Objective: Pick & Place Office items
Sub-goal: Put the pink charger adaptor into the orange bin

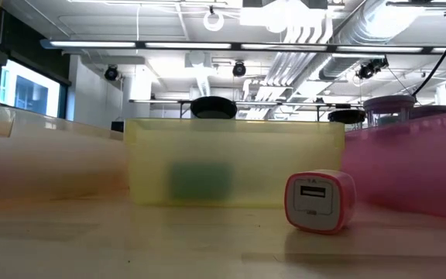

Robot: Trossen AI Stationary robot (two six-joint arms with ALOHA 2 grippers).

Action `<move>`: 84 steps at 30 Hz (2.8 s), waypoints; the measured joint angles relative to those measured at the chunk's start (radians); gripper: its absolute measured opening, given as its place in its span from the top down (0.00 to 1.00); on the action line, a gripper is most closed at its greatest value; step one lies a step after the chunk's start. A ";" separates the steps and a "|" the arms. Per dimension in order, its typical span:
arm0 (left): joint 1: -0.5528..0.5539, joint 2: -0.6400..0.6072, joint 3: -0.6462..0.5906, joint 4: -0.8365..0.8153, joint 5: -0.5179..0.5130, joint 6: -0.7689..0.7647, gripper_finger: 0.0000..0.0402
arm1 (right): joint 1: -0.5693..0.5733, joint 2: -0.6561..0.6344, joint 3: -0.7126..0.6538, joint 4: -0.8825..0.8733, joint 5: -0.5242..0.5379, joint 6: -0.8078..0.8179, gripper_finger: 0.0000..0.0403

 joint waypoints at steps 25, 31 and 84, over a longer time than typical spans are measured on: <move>0.050 0.326 0.000 0.013 0.202 -0.570 0.24 | 0.034 -0.001 0.000 -0.207 -0.028 -0.019 0.14; 0.054 0.382 0.000 0.221 0.217 -0.606 0.24 | 0.075 -0.001 0.000 -0.209 -0.029 -0.019 0.14; 0.122 0.596 0.000 -0.032 0.154 -0.748 0.24 | 0.126 -0.002 -0.054 -0.223 -0.132 -0.007 0.14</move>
